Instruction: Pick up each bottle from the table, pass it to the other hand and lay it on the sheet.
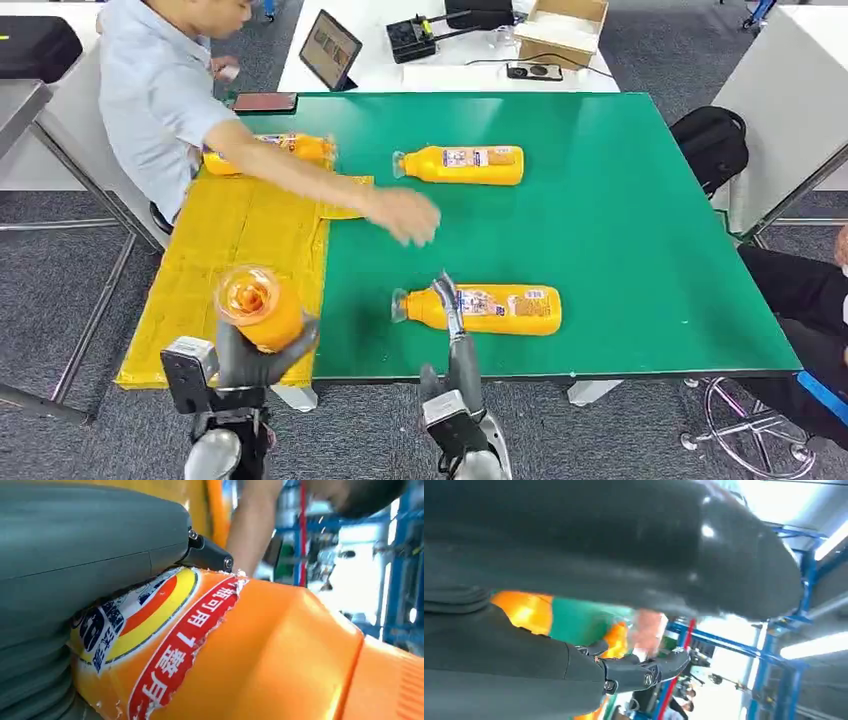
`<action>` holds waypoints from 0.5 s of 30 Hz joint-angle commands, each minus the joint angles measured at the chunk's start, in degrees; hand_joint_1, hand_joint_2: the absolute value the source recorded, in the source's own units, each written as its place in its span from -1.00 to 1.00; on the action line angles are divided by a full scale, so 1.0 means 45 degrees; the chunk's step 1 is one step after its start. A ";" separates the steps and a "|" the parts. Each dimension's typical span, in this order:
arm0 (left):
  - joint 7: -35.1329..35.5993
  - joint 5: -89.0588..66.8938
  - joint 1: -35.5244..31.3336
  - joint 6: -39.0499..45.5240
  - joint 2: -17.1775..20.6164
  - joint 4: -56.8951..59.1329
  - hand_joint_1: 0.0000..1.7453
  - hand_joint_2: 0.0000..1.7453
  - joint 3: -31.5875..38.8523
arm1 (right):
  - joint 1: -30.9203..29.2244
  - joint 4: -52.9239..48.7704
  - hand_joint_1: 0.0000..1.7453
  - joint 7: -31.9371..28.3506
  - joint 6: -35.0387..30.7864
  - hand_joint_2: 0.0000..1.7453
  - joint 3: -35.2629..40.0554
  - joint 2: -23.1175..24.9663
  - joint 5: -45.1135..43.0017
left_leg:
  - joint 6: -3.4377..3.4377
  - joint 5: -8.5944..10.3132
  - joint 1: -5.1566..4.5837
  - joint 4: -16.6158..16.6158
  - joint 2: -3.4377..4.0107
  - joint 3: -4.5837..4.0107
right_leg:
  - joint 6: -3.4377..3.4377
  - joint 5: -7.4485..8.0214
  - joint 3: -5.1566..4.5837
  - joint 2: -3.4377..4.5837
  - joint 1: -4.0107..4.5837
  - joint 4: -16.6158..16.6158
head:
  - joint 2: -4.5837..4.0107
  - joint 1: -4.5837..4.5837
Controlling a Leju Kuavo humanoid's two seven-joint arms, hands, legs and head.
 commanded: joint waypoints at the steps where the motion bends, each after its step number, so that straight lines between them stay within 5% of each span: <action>1: -0.0289 -0.2285 -0.0869 0.1814 0.0043 0.0708 -0.28 1.00 0.0733 | -0.0001 -0.0557 -1.00 -0.0428 0.0334 -1.00 -0.0426 -0.0204 -0.0621 | 0.0020 -0.0009 -0.0001 -0.0007 -0.0010 0.0032 | -0.0026 -0.0011 0.0042 -0.0026 0.0007 -0.0012 | 0.0000 0.0000; 2: -0.0130 -0.3697 -0.1201 0.2887 0.0183 0.1104 0.42 1.00 0.0690 | -0.0059 -0.0428 -1.00 -0.0428 0.0420 -1.00 -0.0433 -0.0154 -0.0649 | 0.0024 -0.0013 -0.0002 -0.0011 -0.0012 0.0046 | -0.0034 -0.0015 0.0057 -0.0030 0.0008 -0.0016 | 0.0000 0.0000; 3: 0.0247 -0.4746 -0.1501 0.3469 0.0287 0.1533 0.90 1.00 0.0633 | -0.0121 -0.0277 -1.00 -0.0428 0.0558 -1.00 -0.0493 -0.0080 -0.0769 | 0.0014 -0.0002 -0.0002 -0.0009 -0.0019 0.0022 | -0.0022 -0.0007 0.0030 -0.0030 0.0004 -0.0011 | 0.0000 0.0005; 4: 0.0380 -0.5357 -0.1850 0.3672 0.0387 0.2016 1.00 1.00 0.0557 | -0.0189 -0.0184 -1.00 -0.0428 0.0703 -1.00 -0.0464 -0.0042 -0.0783 | 0.0016 0.0002 -0.0002 -0.0017 -0.0042 0.0039 | -0.0033 -0.0012 0.0055 -0.0057 0.0007 -0.0016 | 0.0000 0.0005; 15: 0.2963 -1.1430 -0.4197 0.3708 0.1986 0.6283 1.00 1.00 -0.0203 | -0.0580 0.1163 -1.00 -0.0428 0.2308 -1.00 -0.0618 0.0340 -0.0868 | -0.0001 0.0015 -0.0001 -0.0032 -0.0015 0.0058 | -0.0035 -0.0001 0.0062 -0.0030 0.0008 -0.0018 | 0.0000 0.0000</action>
